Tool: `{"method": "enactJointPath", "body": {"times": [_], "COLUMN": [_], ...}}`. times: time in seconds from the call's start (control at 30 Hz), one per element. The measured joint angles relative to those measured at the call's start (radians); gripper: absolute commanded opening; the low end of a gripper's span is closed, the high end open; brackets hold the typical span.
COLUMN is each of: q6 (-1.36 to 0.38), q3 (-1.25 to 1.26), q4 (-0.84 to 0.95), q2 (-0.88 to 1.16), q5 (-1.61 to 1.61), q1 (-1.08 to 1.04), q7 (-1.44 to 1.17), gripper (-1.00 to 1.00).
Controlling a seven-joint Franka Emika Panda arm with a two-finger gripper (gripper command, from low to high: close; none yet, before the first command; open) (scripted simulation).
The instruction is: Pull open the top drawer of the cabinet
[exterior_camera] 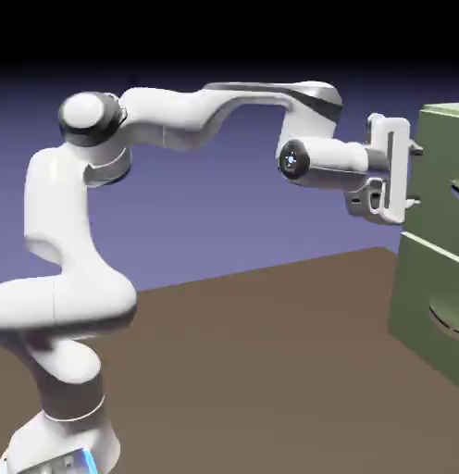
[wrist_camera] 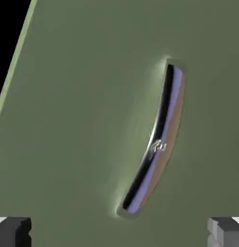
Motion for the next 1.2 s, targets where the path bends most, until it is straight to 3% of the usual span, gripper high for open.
{"method": "enactJointPath", "body": {"times": [0.27, 0.53, 0.57, 0.63, 1.2], "q6": [-0.073, -0.011, -0.009, -0.009, -0.180], "q3": [0.216, 0.313, 0.316, 0.316, -0.088], "q4": [0.125, 0.345, 0.351, 0.351, -0.250], "q2": [-0.030, -0.127, -0.129, -0.129, 0.042], "q5": [0.348, 0.355, 0.355, 0.355, 0.327], "q1": [-0.269, -0.437, -0.442, -0.442, 0.107], "q7": [-0.050, 0.034, 0.036, 0.036, -0.122], "gripper": [0.00, 0.00, -1.00, -1.00, -1.00]}}
